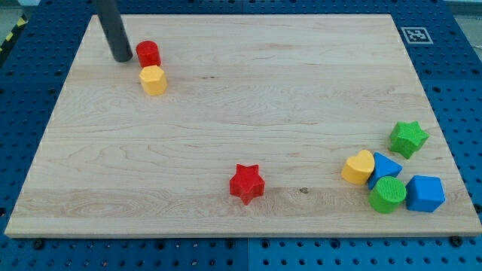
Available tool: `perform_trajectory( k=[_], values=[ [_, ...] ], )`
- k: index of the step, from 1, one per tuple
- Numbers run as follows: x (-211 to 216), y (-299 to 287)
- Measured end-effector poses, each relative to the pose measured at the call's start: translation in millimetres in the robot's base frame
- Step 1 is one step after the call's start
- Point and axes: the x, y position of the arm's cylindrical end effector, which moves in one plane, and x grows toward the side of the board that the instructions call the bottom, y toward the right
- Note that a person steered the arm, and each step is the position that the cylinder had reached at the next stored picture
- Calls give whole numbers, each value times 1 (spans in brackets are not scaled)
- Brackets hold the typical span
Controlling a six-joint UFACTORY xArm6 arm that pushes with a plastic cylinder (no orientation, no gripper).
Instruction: Move the yellow hexagon closer to the red circle
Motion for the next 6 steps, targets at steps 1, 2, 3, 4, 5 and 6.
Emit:
perform_trajectory(
  k=[1,2,3,4,5,6],
  values=[
    [38,-6],
    [84,8],
    [109,46],
    [109,46],
    [88,69],
    [67,90]
  ],
)
